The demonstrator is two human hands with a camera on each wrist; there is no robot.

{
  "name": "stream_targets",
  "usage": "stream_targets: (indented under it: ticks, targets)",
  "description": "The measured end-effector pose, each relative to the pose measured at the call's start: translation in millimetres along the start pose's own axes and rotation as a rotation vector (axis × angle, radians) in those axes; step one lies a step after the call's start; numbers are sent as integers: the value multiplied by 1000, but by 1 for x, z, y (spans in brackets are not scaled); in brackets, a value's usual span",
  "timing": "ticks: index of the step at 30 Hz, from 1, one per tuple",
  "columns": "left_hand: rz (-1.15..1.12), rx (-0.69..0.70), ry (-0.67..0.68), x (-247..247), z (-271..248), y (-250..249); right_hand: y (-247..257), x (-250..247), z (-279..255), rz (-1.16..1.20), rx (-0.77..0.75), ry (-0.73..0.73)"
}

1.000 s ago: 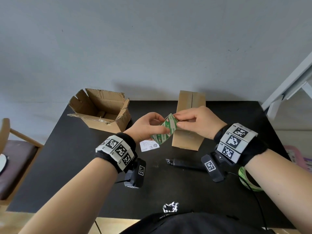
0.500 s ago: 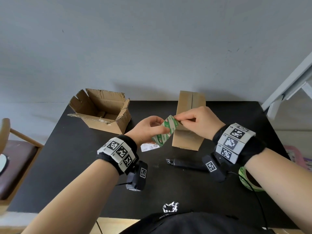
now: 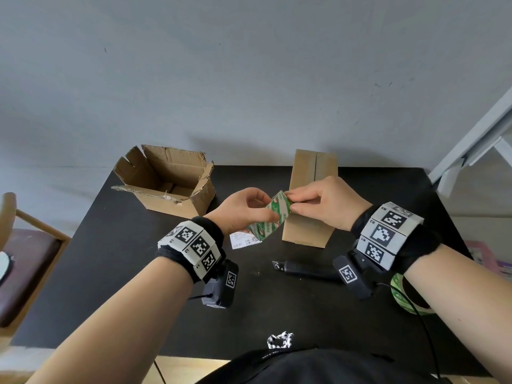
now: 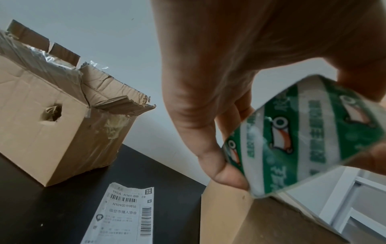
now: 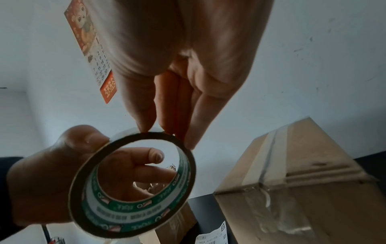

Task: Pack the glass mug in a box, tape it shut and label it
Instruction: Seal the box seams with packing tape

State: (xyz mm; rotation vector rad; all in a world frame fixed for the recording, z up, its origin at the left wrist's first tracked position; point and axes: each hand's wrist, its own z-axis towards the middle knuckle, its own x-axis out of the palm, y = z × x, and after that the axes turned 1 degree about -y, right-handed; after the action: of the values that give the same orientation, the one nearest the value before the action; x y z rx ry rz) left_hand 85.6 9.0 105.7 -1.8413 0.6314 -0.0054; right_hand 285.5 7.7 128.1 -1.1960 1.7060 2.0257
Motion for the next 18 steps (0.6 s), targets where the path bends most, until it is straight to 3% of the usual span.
stream_targets:
  ticks: [6, 10, 15, 18]
  targets:
    - [6, -5, 28, 1, 1, 3, 2, 7, -3, -120, -45, -45]
    - [-51, -13, 36, 5, -2, 1, -2, 4, -2, -63, -13, -127]
    - [-105, -52, 152, -2, -5, -8, -5, 8, 1, 175, 63, 109]
    - [-120, -73, 197, -4, -5, -9, -7, 12, 2, 149, 7, 68]
